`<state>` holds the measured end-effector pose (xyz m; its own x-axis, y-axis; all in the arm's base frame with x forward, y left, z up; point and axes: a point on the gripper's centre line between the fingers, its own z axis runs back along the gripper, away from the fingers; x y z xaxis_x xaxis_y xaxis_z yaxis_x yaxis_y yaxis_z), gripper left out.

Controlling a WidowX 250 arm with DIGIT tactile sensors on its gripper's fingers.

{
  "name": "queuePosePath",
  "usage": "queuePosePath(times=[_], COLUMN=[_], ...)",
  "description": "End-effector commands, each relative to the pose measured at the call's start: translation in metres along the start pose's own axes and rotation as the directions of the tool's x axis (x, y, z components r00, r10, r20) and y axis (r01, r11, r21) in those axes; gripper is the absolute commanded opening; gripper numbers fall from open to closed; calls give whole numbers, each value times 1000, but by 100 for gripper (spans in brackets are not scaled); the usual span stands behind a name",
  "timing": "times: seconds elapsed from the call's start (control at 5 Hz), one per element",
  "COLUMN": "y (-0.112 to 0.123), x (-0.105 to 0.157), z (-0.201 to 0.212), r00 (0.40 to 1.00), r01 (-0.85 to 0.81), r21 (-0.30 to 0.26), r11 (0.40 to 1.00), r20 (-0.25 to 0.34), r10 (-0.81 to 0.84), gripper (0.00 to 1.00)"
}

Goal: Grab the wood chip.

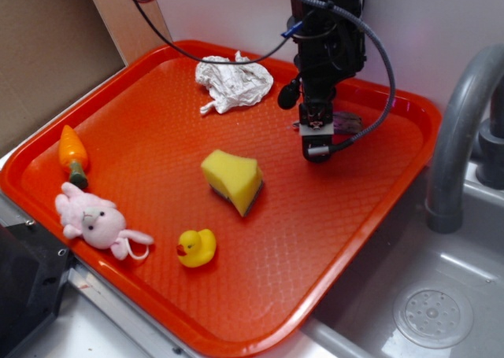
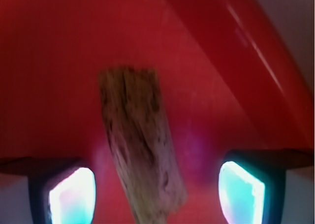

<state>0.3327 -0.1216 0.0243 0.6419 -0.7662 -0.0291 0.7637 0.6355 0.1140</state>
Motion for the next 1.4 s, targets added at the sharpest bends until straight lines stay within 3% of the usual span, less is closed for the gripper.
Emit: queuePosePath(times=[0.0, 0.4, 0.6, 0.8, 1.0, 1.2], y=[-10, -21, -24, -23, -32, -33], x=[0, -5, -16, -39, -71, -91], z=[0, -7, 5, 54, 105, 153], r00=[996, 997, 991, 955, 872, 784], r01=[-10, -12, -106, -285, -481, -617], r21=[-13, 50, 100, 79, 31, 51], r11=[1000, 999, 989, 955, 876, 785], r20=[94, 82, 94, 106, 118, 117], r10=[11, 7, 96, 276, 474, 609], gripper=[0, 0, 0, 0, 0, 0])
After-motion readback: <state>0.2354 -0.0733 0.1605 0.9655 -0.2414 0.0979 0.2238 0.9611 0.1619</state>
